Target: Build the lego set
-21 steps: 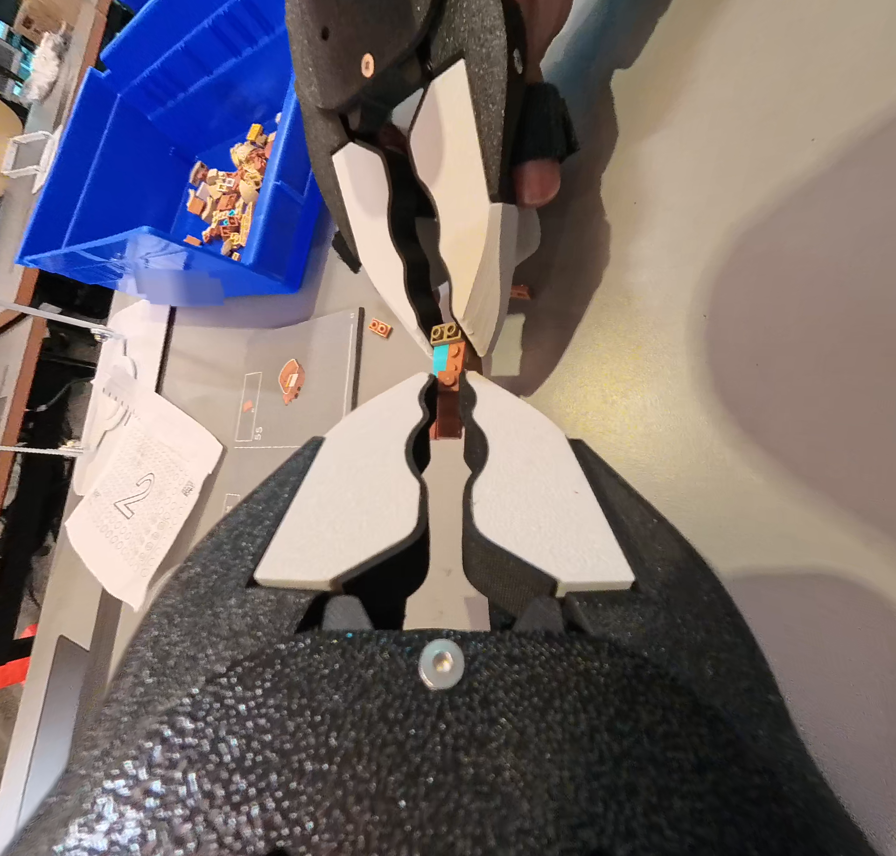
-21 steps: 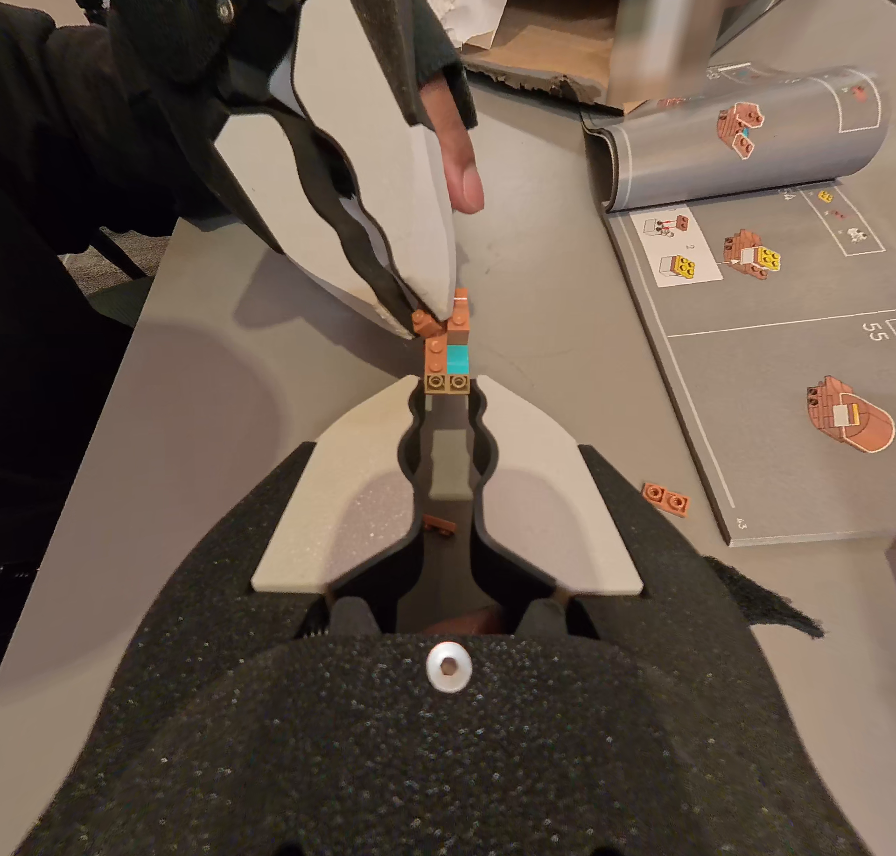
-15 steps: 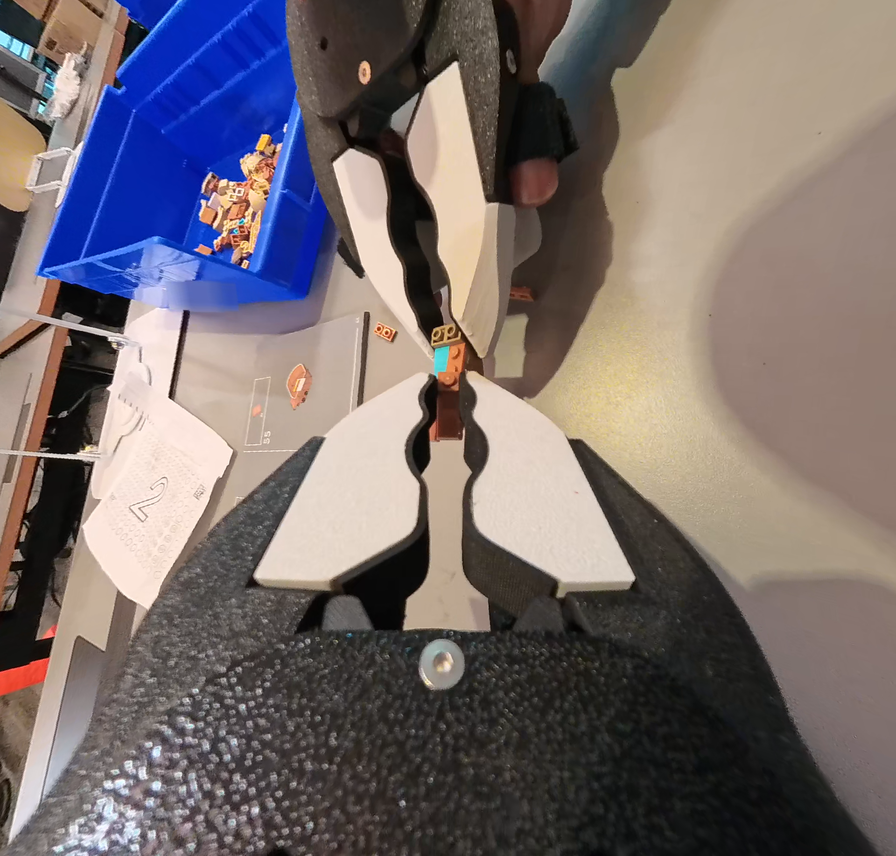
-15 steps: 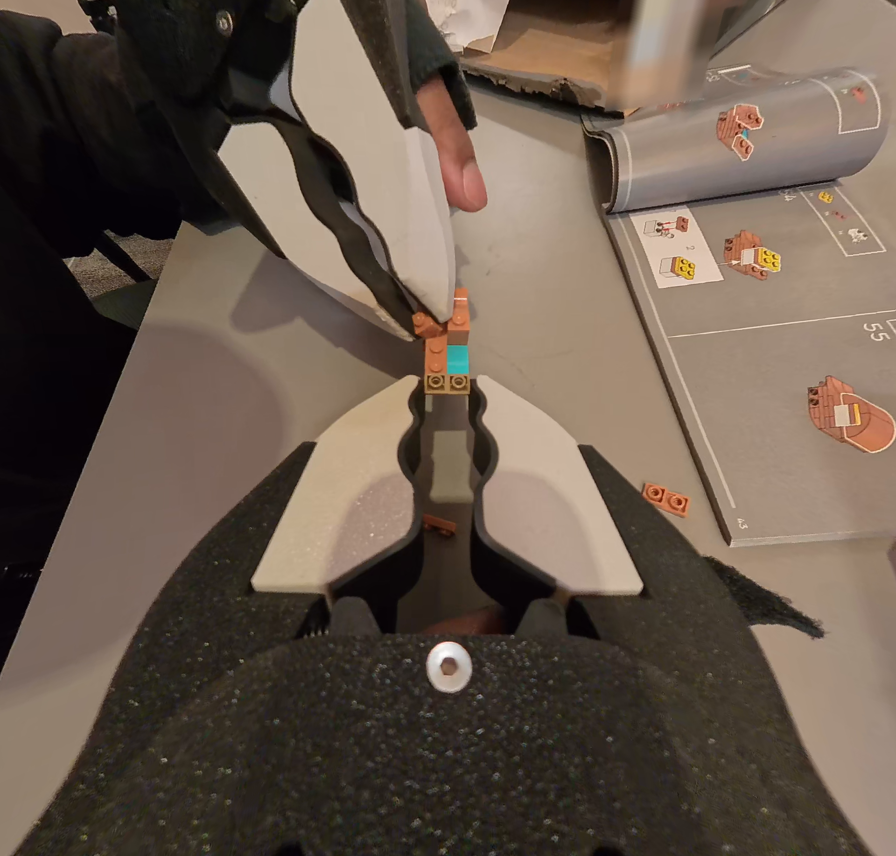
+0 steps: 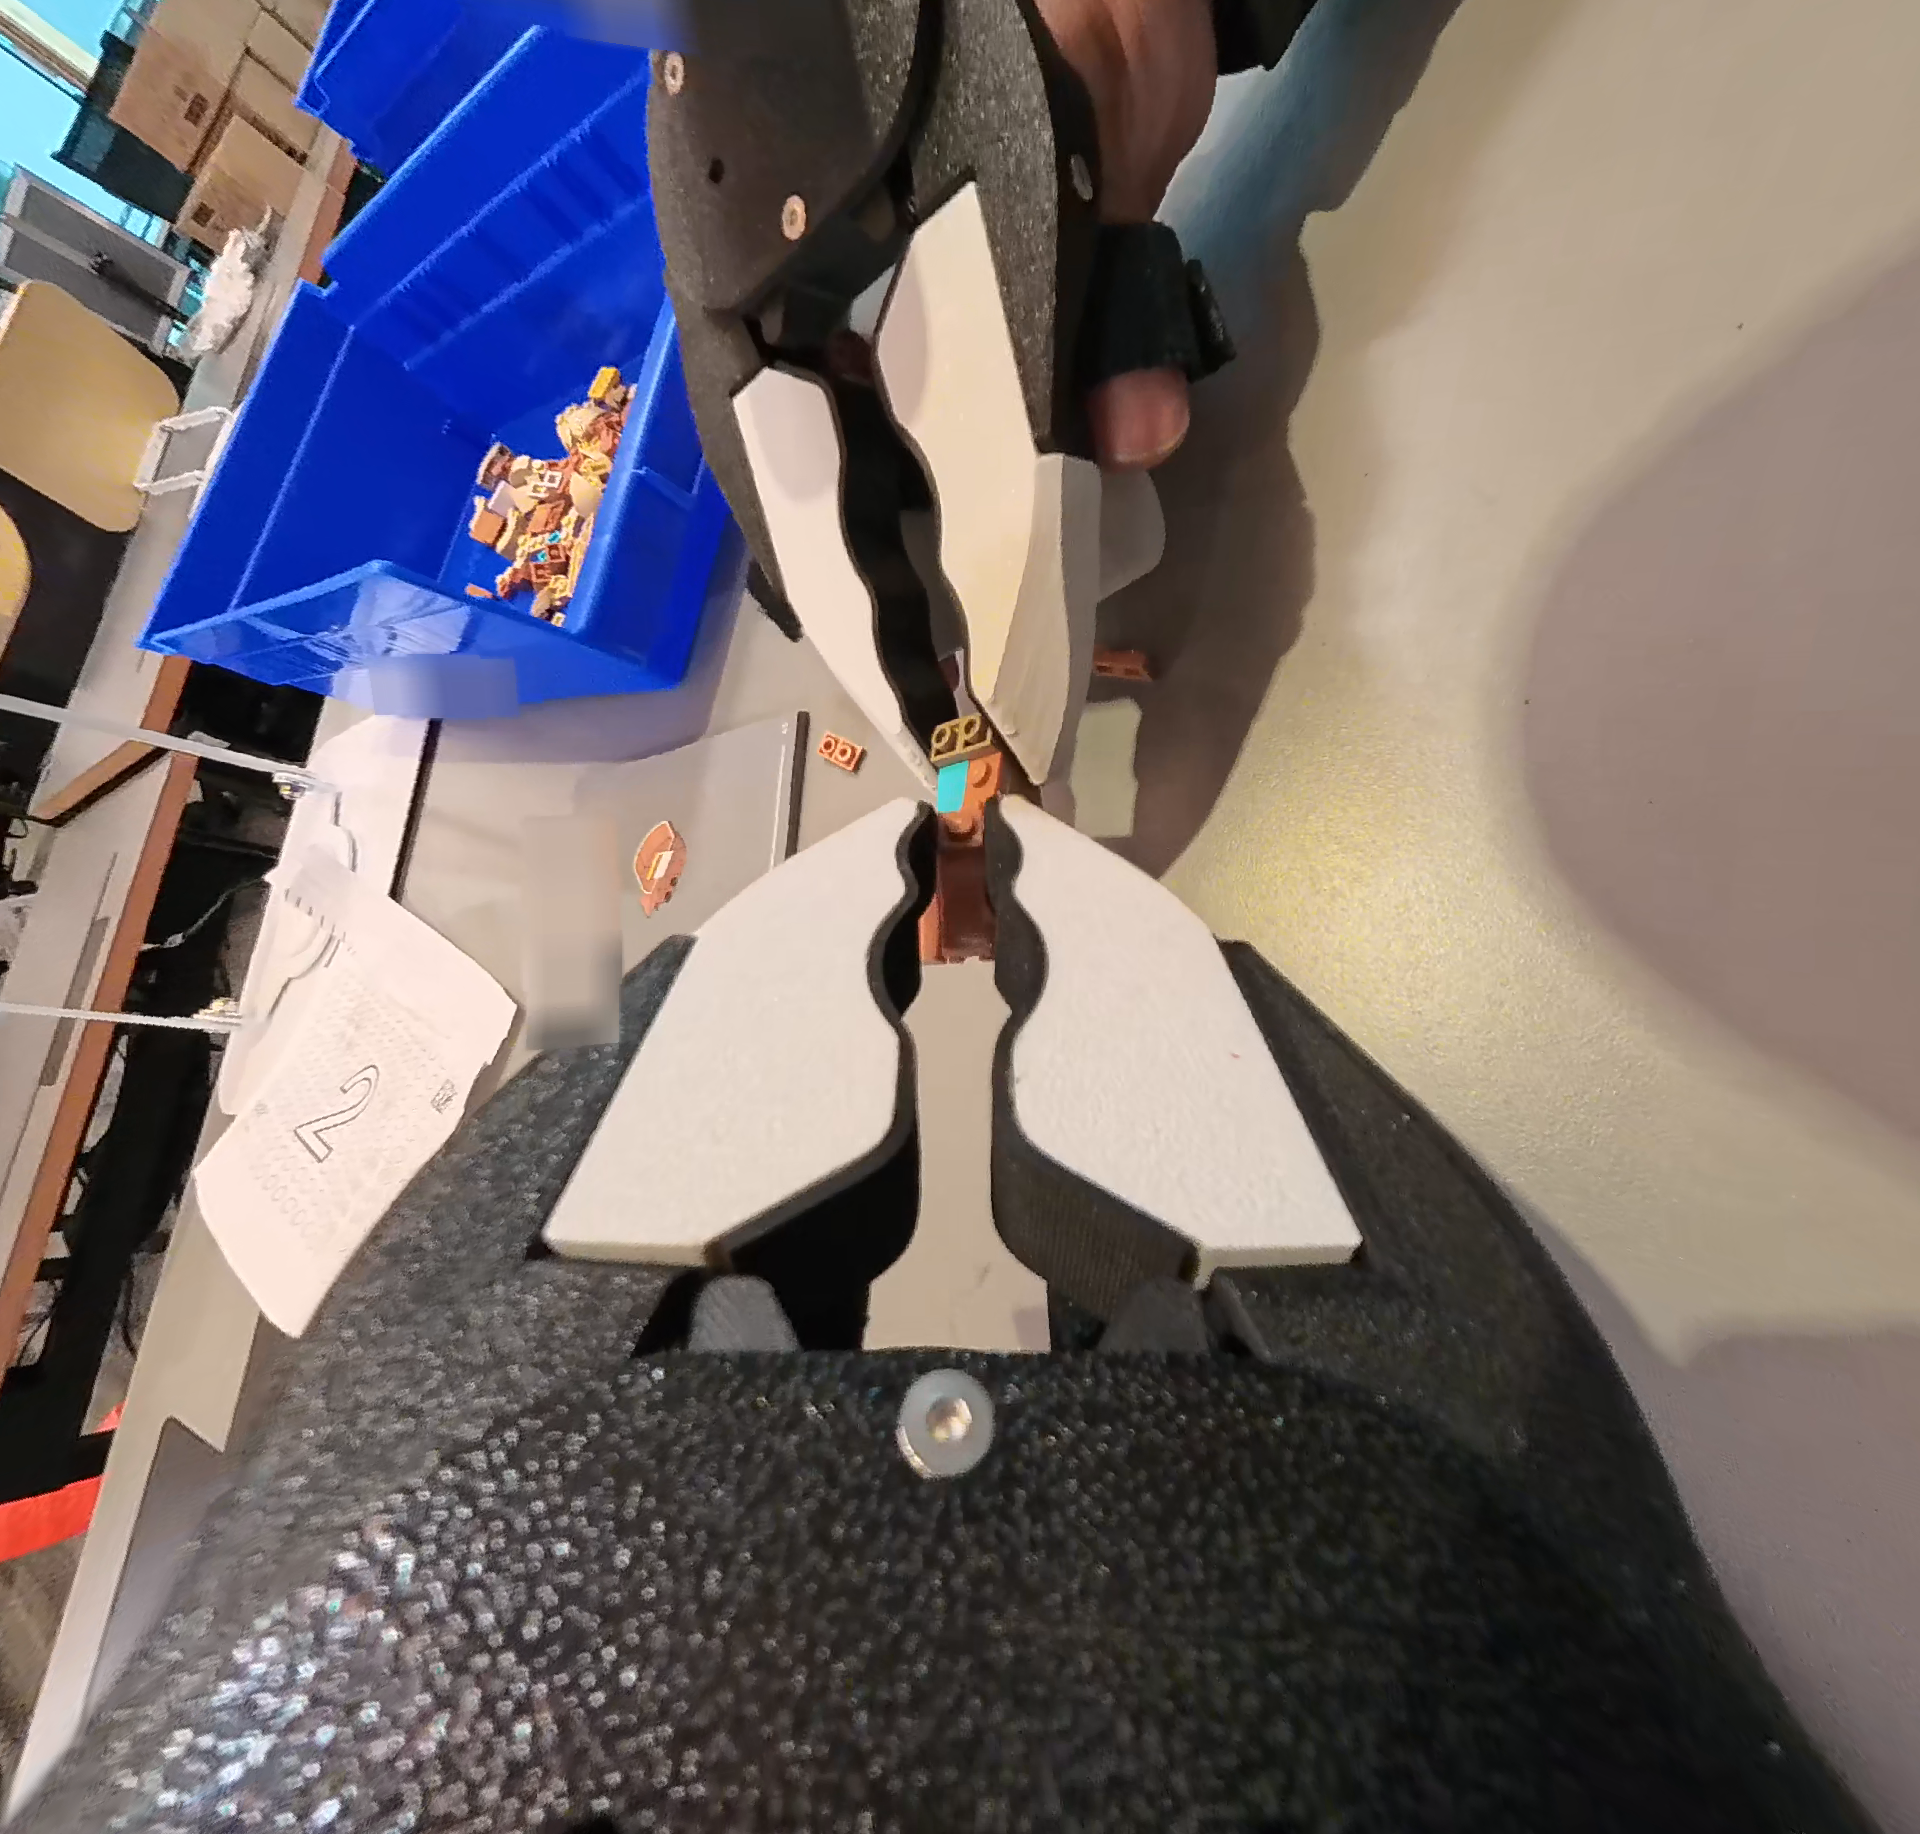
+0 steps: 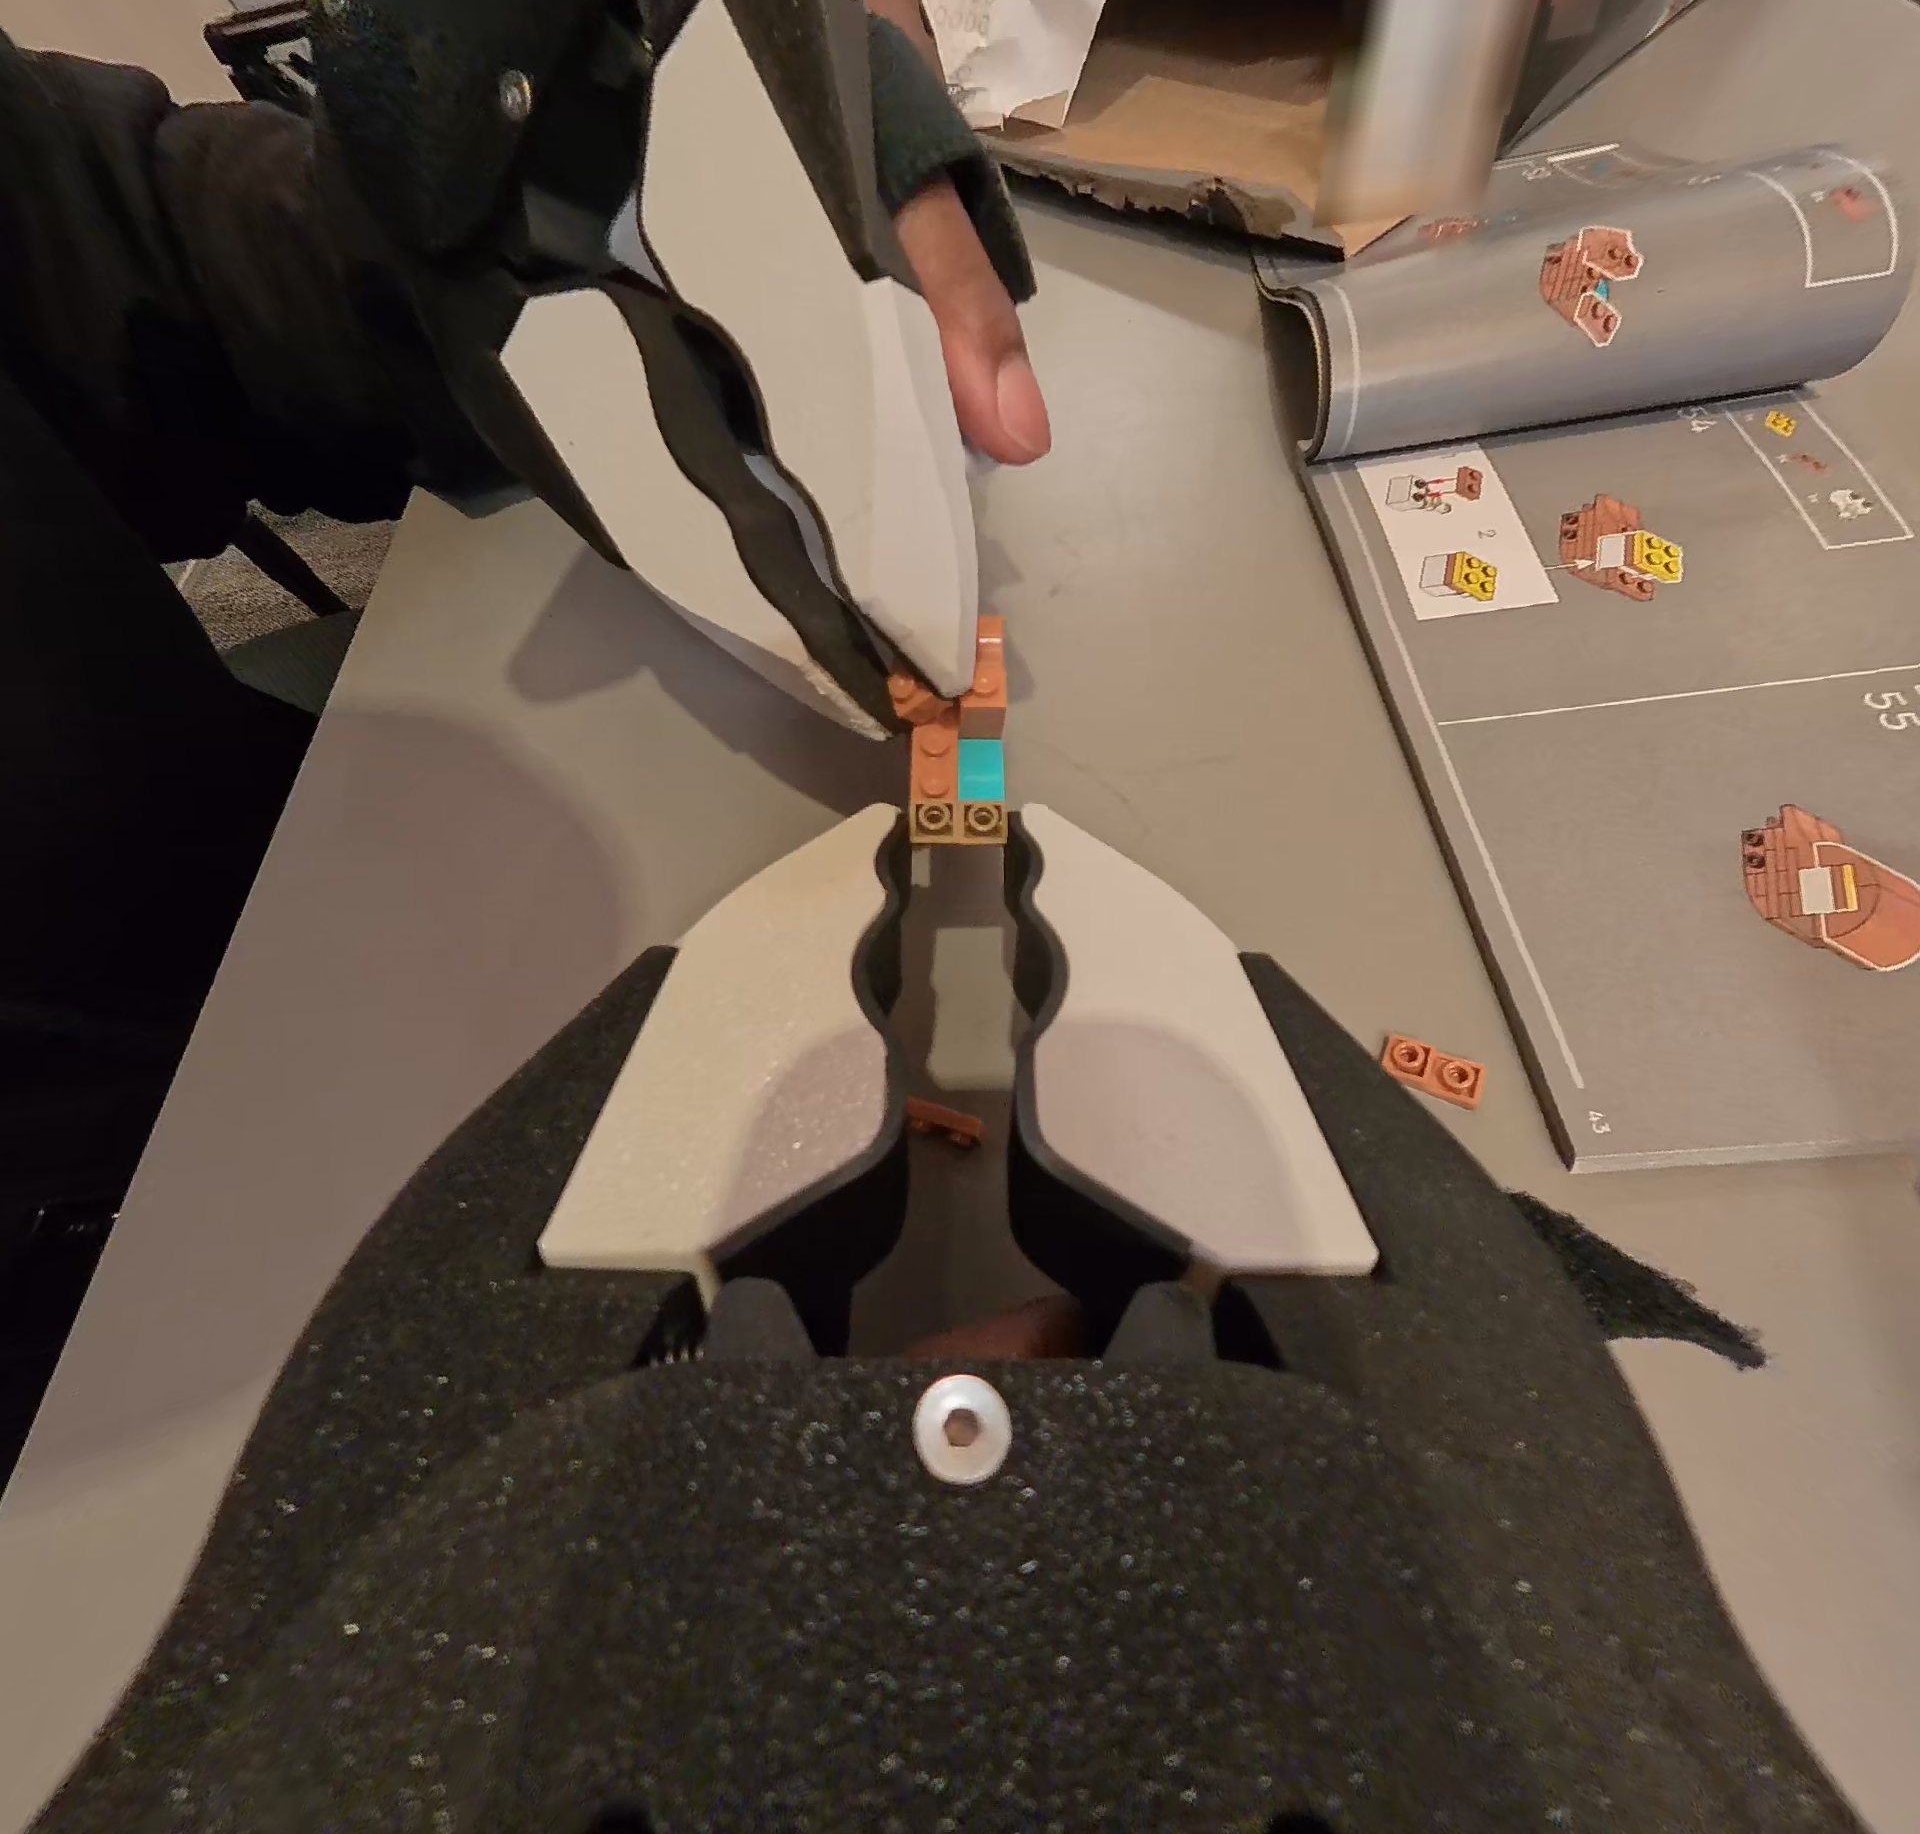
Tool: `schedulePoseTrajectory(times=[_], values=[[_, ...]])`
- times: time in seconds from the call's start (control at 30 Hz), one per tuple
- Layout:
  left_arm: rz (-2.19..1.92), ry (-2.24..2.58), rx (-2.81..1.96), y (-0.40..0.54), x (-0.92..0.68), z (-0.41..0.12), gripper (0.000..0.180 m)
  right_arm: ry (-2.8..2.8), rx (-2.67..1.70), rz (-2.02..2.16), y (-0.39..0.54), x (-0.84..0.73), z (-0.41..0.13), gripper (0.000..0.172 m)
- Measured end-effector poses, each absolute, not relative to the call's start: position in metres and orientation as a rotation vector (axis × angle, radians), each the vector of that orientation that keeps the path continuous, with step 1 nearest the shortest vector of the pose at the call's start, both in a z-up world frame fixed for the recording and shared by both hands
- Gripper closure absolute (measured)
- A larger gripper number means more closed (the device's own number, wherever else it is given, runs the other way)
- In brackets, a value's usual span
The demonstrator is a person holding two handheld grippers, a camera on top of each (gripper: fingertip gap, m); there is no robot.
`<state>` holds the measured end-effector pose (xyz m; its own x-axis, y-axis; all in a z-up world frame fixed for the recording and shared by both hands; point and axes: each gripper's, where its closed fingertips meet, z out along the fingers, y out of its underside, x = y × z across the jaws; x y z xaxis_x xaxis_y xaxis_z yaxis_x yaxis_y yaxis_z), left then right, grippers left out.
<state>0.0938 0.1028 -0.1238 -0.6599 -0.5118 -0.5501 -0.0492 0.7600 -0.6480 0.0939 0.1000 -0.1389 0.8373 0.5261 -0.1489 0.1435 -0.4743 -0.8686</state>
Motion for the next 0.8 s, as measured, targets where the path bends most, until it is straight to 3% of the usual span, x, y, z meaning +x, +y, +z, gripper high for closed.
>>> schedulePoseTrajectory(times=[0.8], values=[[-1.045,2.207,-0.483,0.0964,0.0913,-0.1198,0.171,-0.538,-2.016,0.524,0.0959,0.0884,-0.1362,0.155]])
